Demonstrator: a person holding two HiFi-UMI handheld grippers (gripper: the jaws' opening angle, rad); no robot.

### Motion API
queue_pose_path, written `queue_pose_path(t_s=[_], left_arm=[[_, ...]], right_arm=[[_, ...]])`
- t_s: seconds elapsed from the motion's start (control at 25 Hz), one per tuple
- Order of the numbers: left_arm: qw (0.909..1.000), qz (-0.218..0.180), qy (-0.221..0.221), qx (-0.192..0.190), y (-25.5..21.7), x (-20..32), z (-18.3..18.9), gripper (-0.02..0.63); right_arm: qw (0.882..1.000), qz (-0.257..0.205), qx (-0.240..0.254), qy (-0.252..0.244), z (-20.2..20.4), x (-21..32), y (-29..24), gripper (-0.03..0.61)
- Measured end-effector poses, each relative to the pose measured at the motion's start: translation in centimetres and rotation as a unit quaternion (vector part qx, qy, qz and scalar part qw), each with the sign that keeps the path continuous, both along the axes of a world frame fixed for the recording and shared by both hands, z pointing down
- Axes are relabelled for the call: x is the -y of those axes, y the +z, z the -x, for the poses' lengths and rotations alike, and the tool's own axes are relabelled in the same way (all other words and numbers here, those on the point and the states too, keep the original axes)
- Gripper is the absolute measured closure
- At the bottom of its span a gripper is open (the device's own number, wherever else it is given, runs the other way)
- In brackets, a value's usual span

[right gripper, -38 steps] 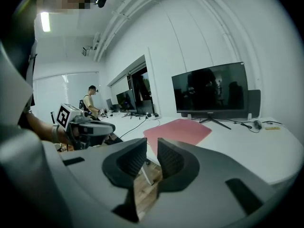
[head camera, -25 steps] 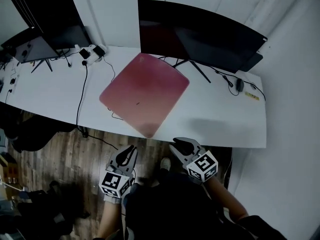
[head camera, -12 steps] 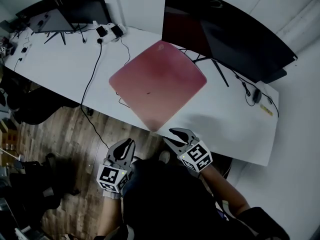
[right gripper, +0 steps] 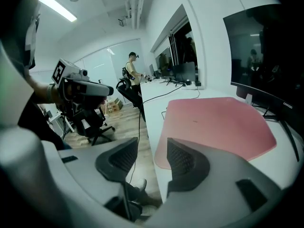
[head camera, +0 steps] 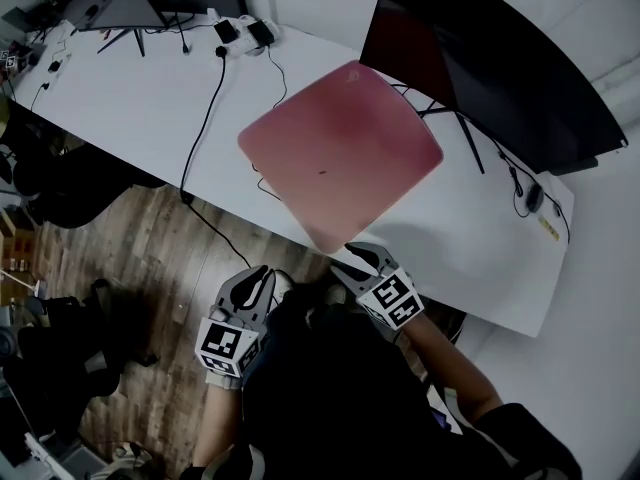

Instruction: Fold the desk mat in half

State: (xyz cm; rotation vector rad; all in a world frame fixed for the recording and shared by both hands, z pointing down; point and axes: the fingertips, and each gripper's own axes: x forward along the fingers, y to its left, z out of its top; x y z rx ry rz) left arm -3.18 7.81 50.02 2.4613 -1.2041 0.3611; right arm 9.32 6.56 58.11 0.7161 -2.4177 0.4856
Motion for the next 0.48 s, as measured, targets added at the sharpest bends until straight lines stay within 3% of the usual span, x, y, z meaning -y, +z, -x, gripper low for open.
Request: queue_pose_path(t_s=[0.48], left_arm=[[0.9999,0.013,0.000,0.006,1.6,0.4,5.1,0.584]], right_arm=[[0.996,-0.006,-0.084,-0.024,2.3,1.4,5.8,0.348]])
